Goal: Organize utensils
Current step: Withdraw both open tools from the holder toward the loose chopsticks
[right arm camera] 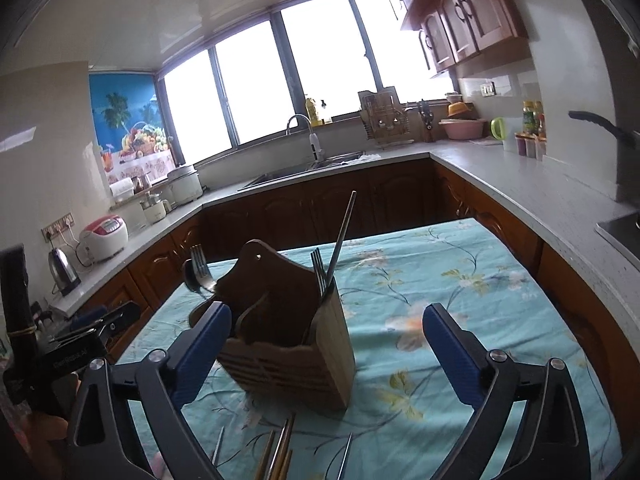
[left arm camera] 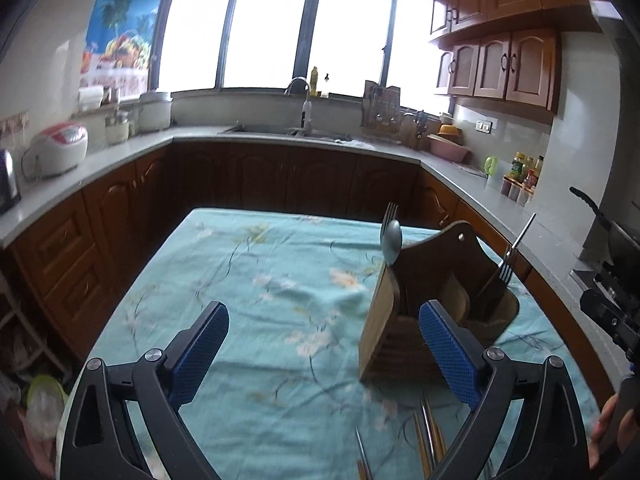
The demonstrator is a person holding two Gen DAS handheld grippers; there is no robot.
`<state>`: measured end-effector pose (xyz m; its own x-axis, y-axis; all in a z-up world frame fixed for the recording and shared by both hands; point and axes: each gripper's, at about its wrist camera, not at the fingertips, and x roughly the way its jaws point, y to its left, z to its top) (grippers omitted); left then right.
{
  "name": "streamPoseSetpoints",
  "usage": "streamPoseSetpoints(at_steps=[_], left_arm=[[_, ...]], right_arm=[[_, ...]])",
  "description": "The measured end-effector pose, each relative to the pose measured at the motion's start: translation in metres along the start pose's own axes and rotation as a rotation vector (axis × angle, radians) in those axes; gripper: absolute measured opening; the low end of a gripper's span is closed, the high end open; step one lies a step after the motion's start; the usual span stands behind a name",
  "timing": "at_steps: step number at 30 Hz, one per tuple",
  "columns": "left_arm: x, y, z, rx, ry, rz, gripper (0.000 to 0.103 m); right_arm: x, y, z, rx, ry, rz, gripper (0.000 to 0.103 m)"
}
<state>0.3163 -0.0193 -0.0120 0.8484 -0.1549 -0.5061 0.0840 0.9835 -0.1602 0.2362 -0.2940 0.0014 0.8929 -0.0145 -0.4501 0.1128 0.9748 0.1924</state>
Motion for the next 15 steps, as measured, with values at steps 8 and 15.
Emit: streamPoseSetpoints(at_steps=[8,15], left_arm=[[-0.049,0.014,-0.015,-0.039,0.043,0.013,0.098],[-0.079,0.021,-0.035,-0.053,0.085,0.005,0.098]], right_arm=[[-0.038,0.006,-0.014,0.032,0.003,0.033,0.101],[-0.062,0.011,-0.036,0.034,0.031,0.06,0.101]])
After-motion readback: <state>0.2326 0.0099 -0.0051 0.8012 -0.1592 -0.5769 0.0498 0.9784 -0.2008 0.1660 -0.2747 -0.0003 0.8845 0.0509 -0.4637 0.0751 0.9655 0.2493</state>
